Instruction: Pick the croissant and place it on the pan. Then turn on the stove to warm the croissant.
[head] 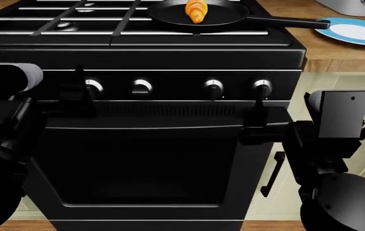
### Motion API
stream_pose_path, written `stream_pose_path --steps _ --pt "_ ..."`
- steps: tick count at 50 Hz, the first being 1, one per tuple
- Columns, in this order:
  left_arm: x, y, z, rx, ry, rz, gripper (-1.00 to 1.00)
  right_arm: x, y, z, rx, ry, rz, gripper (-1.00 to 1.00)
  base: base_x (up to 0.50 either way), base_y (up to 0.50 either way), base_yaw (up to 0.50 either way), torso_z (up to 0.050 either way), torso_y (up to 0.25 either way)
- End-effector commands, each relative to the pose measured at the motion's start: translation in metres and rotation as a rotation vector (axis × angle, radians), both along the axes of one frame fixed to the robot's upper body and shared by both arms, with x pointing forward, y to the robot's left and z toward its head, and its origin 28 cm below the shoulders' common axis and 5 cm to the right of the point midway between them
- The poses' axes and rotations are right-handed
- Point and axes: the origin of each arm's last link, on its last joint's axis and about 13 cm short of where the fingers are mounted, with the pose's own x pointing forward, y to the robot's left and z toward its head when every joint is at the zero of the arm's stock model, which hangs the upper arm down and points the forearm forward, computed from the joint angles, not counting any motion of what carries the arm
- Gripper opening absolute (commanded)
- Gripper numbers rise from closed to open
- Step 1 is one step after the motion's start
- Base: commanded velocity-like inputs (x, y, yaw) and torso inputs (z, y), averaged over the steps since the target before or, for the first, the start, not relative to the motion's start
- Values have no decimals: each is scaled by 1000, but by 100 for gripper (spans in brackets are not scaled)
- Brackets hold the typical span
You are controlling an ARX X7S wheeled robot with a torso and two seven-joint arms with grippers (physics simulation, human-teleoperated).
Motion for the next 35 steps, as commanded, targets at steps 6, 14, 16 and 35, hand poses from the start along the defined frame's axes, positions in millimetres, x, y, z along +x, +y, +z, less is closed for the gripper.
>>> stream_pose_path --steps 6,14,16,35 --pt "2 -3 -12 -86 -97 82 100 11 6 -11 -20 21 -5 100 0 0 0 0 0" --pt "4 -3 -23 -147 -109 143 100 15 9 -12 -25 13 -24 100 0 0 0 0 0" --pt "5 -3 -23 -152 -114 155 100 16 9 -11 -25 9 -29 100 0 0 0 0 0" --pt "-2 -2 -24 -166 -148 229 100 24 18 -21 -16 -5 -42 100 0 0 0 0 0"
